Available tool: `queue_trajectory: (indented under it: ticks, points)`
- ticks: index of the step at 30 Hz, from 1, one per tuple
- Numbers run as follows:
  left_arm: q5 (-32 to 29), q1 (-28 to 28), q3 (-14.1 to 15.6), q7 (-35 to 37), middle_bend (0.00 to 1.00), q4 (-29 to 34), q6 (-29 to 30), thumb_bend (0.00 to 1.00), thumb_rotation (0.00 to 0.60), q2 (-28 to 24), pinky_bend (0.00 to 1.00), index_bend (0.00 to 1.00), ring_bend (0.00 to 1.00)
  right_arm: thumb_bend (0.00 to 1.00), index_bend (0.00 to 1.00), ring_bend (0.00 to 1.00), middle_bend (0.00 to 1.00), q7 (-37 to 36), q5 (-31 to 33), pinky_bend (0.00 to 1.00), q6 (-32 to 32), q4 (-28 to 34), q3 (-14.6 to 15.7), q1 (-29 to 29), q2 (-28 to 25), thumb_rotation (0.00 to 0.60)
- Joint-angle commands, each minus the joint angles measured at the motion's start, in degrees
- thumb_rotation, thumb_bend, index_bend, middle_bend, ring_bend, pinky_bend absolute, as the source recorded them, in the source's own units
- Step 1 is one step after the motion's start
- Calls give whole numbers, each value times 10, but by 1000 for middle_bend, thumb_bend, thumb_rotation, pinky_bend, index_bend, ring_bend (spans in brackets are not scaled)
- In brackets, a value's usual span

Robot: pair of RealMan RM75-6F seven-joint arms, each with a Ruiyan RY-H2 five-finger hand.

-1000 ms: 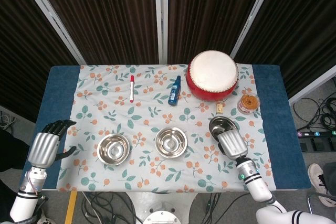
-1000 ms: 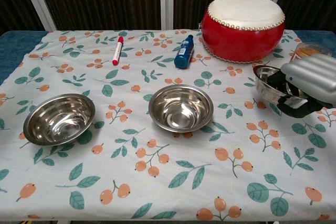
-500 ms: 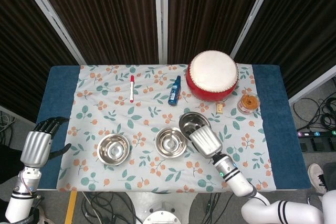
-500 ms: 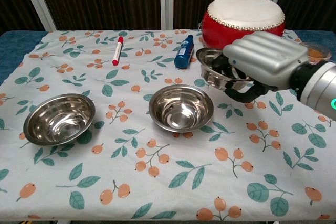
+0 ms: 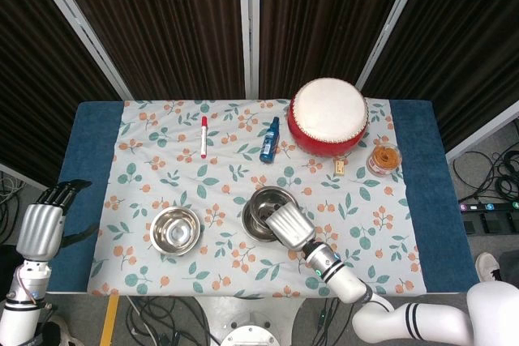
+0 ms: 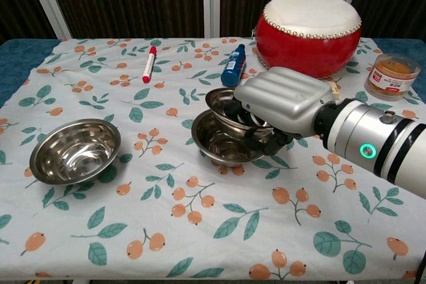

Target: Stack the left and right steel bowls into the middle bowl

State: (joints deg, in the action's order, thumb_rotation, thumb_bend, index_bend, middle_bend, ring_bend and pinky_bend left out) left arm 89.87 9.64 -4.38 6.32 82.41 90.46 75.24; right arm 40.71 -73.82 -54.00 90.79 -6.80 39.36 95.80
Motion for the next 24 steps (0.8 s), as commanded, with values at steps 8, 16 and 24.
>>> queue_trajectory:
  ticks: [8,16,24]
  points:
    - [2,4,-1,-5,350,-1,-6,0,600,4,321,290,273,53,43,0,68,34,51,0,-14,92,-2,3,-80,600]
    - [11,12,20,-39,350,18,-41,0,600,0,341,292,273,46,39,0,68,24,25,0,-91,191,-9,-27,-168,600]
    - [70,49,75,-112,357,60,-128,23,600,11,356,306,273,41,39,0,71,-34,21,0,-131,235,-41,-46,-244,600]
